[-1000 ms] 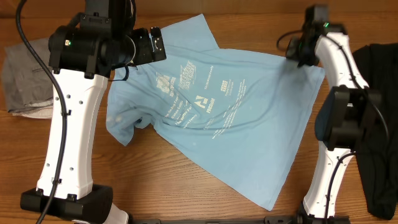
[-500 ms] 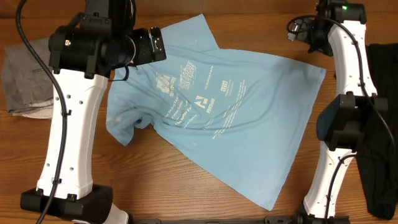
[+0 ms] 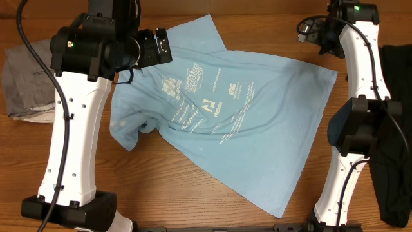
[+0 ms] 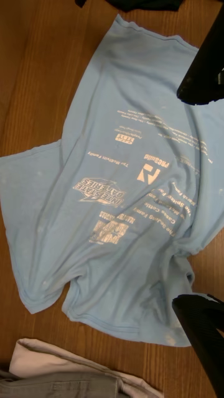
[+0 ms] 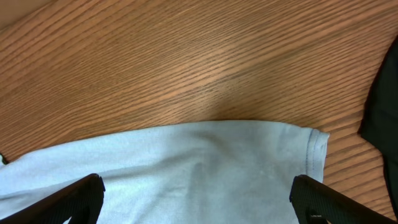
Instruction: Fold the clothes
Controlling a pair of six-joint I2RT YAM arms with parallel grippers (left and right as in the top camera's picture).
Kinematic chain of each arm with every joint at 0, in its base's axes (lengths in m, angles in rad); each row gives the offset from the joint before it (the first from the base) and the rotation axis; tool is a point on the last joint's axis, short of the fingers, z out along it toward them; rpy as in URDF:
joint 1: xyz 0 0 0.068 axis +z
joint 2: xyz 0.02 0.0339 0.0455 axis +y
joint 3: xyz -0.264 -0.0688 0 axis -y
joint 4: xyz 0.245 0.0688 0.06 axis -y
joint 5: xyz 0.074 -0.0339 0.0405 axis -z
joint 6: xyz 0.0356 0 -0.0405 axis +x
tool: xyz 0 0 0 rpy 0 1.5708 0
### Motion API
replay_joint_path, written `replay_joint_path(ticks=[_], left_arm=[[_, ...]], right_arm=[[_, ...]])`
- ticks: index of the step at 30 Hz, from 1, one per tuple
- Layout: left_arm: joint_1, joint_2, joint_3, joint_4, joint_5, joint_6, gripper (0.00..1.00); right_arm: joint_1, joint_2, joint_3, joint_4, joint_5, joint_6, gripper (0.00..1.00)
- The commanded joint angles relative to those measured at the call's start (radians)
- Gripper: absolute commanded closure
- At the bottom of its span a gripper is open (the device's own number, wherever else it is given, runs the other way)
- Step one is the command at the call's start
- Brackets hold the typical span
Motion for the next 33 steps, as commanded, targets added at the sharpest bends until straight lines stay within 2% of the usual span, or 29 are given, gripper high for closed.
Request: replay_joint_path(ticks=[1, 14, 16, 18, 19, 20, 22, 24, 26, 33], left_arm=[[-0.006, 0.005, 0.004, 0.001, 0.003, 0.009, 0.00], [-0.006, 0.005, 0.004, 0.001, 0.003, 0.010, 0.00], [-0.006, 0.005, 0.004, 0.014, -0.064, 0.019, 0.00], [-0.006, 0.005, 0.004, -0.029, -0.100, 0.023, 0.20], [-0.006, 0.006, 0.003, -0.074, -0.106, 0.024, 0.39], [-0.006, 0.009, 0.001, -0.123, -0.115, 0.024, 0.66], [-0.007, 0.016, -0.011, -0.249, -0.152, 0.016, 0.96], [-0.007, 0.017, -0.053, -0.339, -0.198, -0.022, 0.96], [-0.007, 0.016, -0.107, -0.354, -0.224, -0.054, 0.96], [-0.005, 0.017, -0.436, -0.222, -0.185, -0.177, 0.96]], right_arm=[[-0.004, -0.012, 0.017, 0.003, 0.002, 0.004, 0.00], [-0.004, -0.012, 0.017, 0.003, 0.003, 0.004, 0.00], [-0.004, -0.012, 0.017, 0.003, 0.003, 0.004, 0.00], [-0.004, -0.012, 0.017, 0.003, 0.002, 0.004, 0.00], [-0.004, -0.012, 0.017, 0.003, 0.003, 0.004, 0.00], [-0.004, -0.012, 0.017, 0.003, 0.003, 0.004, 0.00], [-0.004, -0.012, 0.017, 0.003, 0.002, 0.004, 0.00], [-0.004, -0.012, 0.017, 0.003, 0.002, 0.004, 0.00], [-0.004, -0.012, 0.017, 0.003, 0.002, 0.004, 0.00], [-0.004, -0.012, 0.017, 0.003, 0.003, 0.004, 0.00]])
